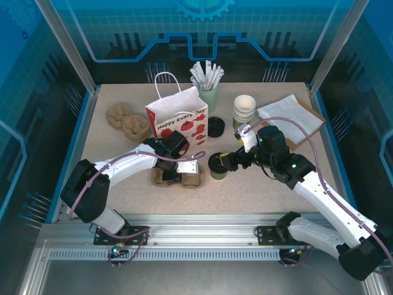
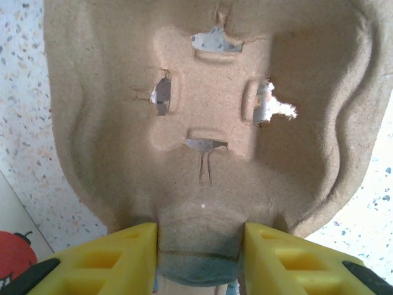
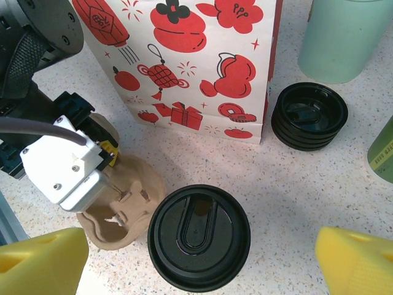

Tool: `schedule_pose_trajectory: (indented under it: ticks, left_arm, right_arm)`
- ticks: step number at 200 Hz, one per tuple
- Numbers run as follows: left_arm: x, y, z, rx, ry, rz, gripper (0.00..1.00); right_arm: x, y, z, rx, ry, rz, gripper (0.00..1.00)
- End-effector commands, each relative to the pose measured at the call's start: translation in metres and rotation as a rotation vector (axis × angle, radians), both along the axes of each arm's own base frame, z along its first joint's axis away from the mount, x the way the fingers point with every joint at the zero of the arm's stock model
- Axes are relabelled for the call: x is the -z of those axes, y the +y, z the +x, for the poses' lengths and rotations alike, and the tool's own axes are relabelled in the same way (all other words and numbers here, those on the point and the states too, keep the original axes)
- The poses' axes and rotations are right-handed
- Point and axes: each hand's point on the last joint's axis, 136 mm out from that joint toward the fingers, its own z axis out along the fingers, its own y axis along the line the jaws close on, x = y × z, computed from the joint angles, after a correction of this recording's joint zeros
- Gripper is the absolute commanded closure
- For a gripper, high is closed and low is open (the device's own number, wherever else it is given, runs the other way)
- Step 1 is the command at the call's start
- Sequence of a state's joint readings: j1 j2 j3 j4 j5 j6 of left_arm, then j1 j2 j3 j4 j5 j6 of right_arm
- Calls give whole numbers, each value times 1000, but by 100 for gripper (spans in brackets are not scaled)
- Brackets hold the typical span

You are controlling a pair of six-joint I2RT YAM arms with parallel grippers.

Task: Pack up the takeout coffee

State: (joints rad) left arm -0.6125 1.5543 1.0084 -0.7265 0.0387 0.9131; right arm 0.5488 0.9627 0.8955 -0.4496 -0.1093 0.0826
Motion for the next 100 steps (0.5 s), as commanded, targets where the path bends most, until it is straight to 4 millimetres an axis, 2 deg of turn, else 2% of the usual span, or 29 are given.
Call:
schedule_pose_trajectory:
  ticks: [1,71,100]
  left_arm:
    - [5,8,-7,-98,28,21,60]
    - [2,9,-5,-295,69,14,58]
    - [1,11,-11,-265,86,24,54]
  right_arm:
    - [1,0,-1,2,20,15,3]
    - [4,-3,-2,13,25,12,3]
    - [4,-3,-2,13,27,13,4]
